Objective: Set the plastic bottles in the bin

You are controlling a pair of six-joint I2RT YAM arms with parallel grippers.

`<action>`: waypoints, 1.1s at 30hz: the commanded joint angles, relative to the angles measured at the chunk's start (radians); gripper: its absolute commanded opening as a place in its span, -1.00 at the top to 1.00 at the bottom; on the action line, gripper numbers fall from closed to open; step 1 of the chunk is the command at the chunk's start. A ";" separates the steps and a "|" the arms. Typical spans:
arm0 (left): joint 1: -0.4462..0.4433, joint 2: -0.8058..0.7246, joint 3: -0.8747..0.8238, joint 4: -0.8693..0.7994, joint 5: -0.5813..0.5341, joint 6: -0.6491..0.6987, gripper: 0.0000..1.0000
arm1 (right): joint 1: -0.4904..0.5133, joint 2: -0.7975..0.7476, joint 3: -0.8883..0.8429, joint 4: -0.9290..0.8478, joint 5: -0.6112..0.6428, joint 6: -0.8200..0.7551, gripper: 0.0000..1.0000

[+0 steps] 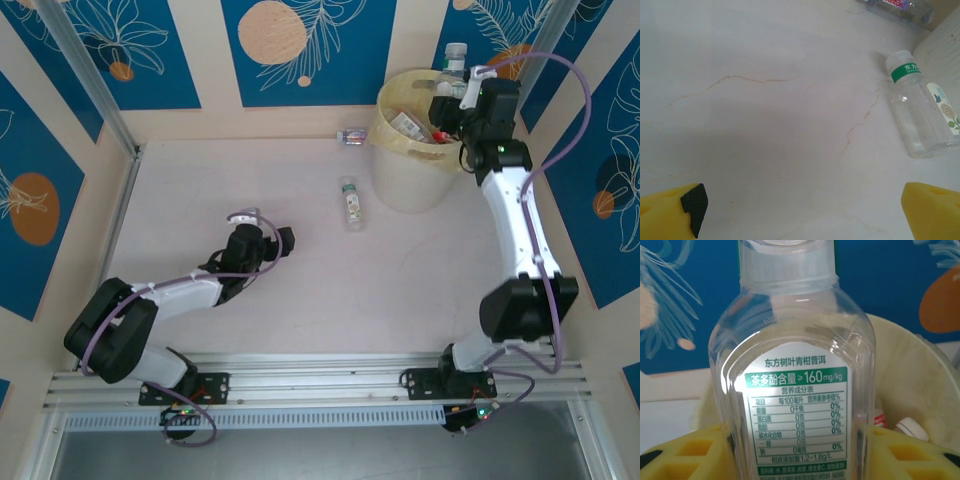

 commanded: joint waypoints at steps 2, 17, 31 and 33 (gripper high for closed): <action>0.018 -0.016 -0.014 0.016 0.009 -0.012 -1.00 | -0.021 0.134 0.197 -0.218 0.000 -0.010 0.27; 0.023 -0.026 -0.025 0.014 0.002 -0.022 -1.00 | -0.015 0.237 0.341 -0.346 0.182 0.056 -0.55; 0.026 -0.033 -0.037 0.018 0.001 -0.032 -1.00 | 0.009 0.090 0.217 -0.265 0.226 0.075 -0.99; 0.027 -0.030 -0.035 0.017 0.003 -0.032 -1.00 | 0.016 0.057 0.181 -0.235 0.216 0.071 -0.99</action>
